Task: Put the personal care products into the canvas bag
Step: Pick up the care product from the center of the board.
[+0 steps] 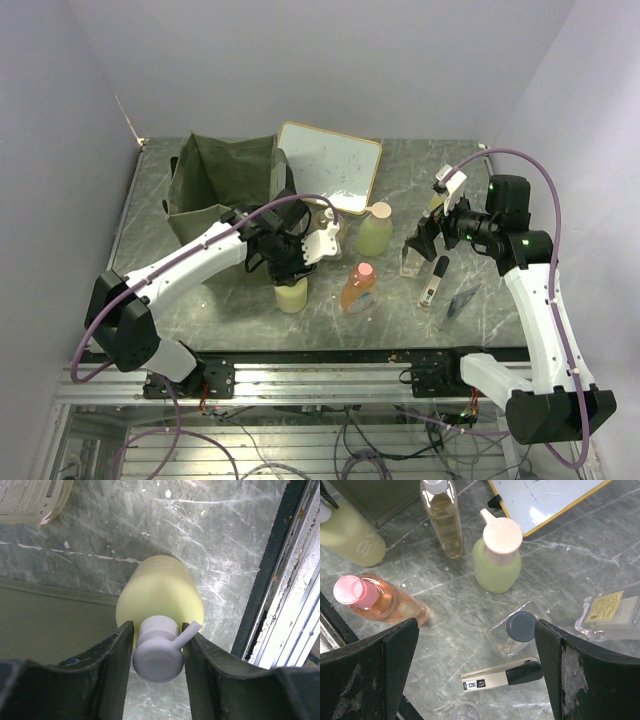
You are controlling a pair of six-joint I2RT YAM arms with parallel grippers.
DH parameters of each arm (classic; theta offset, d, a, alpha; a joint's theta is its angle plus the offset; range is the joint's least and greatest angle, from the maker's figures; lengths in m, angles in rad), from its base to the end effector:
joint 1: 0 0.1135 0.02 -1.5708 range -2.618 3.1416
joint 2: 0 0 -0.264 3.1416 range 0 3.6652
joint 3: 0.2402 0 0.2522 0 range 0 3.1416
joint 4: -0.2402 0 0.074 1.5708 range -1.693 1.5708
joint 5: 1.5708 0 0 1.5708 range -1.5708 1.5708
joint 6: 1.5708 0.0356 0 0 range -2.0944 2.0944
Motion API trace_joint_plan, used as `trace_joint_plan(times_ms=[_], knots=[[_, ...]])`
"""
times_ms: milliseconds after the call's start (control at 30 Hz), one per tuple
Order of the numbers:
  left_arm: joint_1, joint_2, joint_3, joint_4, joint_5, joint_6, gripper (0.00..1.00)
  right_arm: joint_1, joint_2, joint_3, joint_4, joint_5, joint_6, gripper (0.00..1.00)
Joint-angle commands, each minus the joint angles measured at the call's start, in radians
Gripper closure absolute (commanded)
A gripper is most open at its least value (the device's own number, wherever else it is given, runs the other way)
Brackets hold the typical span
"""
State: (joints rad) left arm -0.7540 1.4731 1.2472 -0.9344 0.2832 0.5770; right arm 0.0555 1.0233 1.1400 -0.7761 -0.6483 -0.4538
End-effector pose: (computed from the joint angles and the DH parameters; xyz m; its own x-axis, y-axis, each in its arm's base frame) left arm 0.2043 -0.2055 0.2807 -0.1573 0.8662 -0.4742 0.9836 0.1802 0.0030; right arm 0.1983 0.0325 0.3643 -0.3215 -0.3678 -0.8725 -0.7362 0.6766 -0.0140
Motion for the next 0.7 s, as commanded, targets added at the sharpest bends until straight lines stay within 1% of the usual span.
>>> trace_joint_plan(times_ms=[0,267,400,533,667], knots=[[0.005,-0.030,-0.015,0.044,0.017,0.029,0.50,-0.004,-0.019,-0.017,0.008,-0.019,-0.011,0.00],[0.004,-0.058,-0.020,0.013,-0.001,0.084,0.66,-0.005,-0.024,-0.021,0.009,-0.019,-0.012,0.00],[0.005,-0.080,-0.003,-0.002,-0.008,0.105,0.82,-0.005,-0.019,-0.013,0.004,-0.020,-0.014,0.00],[0.003,-0.090,0.039,-0.050,0.000,0.121,0.93,-0.006,-0.015,-0.013,0.004,-0.021,-0.013,0.00],[0.004,-0.089,0.094,-0.117,0.032,0.132,0.93,-0.007,-0.012,-0.012,0.004,-0.022,-0.014,0.00]])
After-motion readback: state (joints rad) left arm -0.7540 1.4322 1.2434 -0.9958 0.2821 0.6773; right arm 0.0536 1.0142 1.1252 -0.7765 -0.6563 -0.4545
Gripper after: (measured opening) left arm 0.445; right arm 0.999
